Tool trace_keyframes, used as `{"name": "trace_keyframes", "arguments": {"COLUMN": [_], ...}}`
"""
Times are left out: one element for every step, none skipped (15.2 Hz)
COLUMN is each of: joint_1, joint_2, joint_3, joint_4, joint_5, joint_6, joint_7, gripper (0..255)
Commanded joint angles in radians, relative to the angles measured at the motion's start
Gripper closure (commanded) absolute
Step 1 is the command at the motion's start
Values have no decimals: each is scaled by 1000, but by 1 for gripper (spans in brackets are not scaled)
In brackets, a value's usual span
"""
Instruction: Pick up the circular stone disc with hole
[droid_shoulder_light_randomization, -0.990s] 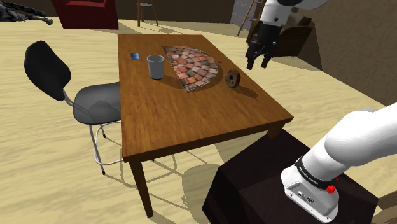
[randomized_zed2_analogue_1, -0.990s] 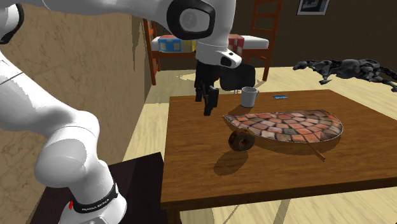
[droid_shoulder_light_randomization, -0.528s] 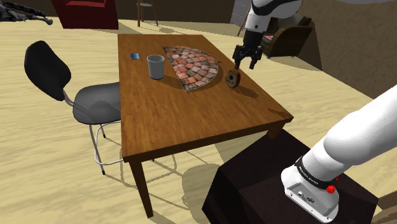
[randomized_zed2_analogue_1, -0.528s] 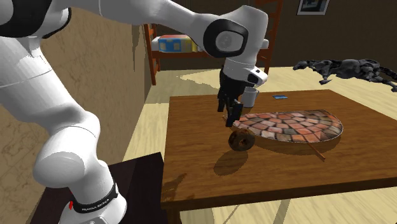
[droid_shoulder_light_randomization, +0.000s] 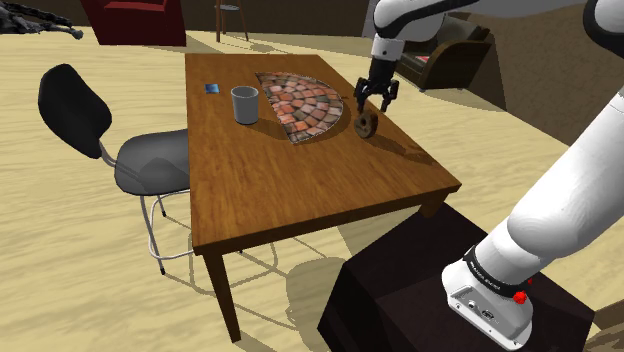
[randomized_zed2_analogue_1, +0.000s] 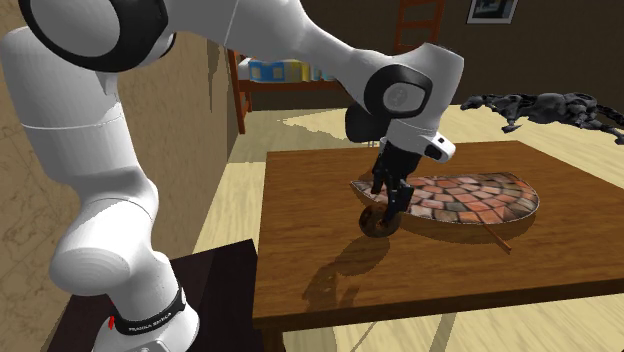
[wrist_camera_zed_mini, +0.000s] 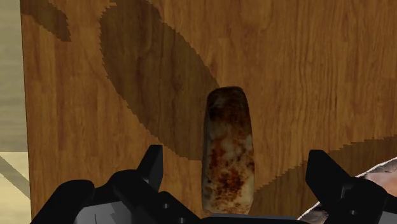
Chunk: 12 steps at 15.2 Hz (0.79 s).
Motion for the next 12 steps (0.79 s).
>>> {"name": "trace_keyframes", "arguments": {"joint_1": [-1,-1,-1,-1,-1,-1,-1,-1,-1,-1,-1,-1], "joint_2": [13,18,22,27,35,35,35,34,34,34,34,34], "joint_3": [-1,-1,0,0,0,0,0,-1,-1,-1,-1,-1], "joint_4": [-8,-16,-24,-32,-44,-44,-44,-44,-44,-45,-44,-44], "joint_5": [2,3,3,4,6,6,6,5,5,5,5,5], "joint_6": [21,33,46,58,78,78,78,77,77,77,77,77], "joint_7": [-2,-3,-5,-6,-8,-8,-8,-9,-9,-9,-9,-9], "gripper": [0,0,0,0,0,0,0,255,255,255,255,255]}}
